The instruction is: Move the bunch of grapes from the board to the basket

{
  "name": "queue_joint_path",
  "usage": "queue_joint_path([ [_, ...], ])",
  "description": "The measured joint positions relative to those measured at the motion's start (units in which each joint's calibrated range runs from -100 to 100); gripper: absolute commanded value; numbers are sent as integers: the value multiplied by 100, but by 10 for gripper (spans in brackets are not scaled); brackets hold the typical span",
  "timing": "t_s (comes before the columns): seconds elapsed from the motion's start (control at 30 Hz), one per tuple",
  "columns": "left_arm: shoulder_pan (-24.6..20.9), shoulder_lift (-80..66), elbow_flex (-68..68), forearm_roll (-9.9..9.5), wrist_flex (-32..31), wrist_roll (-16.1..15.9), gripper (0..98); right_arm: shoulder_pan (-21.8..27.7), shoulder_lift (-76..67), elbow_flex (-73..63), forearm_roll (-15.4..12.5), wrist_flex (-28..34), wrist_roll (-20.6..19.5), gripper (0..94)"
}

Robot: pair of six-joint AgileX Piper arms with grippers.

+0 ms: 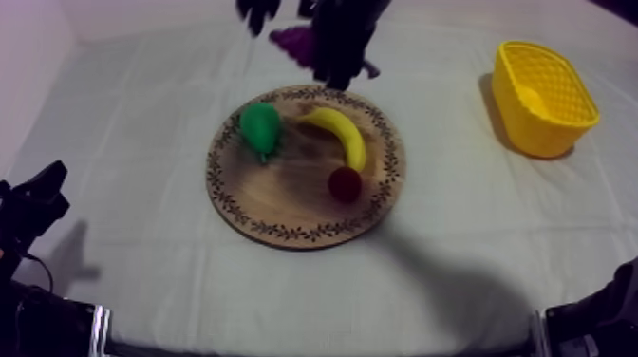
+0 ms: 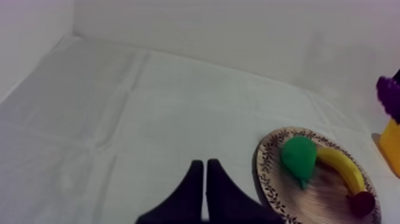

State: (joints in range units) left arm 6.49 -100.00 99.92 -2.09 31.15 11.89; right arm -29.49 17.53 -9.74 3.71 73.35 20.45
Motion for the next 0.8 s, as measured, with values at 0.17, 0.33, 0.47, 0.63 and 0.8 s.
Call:
queue_joint_path([
  [0.17, 0, 0, 0, 0, 0, 0, 1, 350, -692, 429, 207, -528, -299, 310],
  [0.33, 0, 0, 0, 0, 0, 0, 1, 747, -1235, 758, 288, -896, -612, 310],
  [0.47, 0, 0, 0, 0, 0, 0, 1, 1120, -1464, 963, 392, -1162, -832, 312],
  [0.63, 0, 0, 0, 0, 0, 0, 1, 1647, -1586, 1129, 482, -1533, -1103, 314],
  [0.8, 0, 0, 0, 0, 0, 0, 1, 2173, -1608, 1191, 573, -1727, -1310, 314],
])
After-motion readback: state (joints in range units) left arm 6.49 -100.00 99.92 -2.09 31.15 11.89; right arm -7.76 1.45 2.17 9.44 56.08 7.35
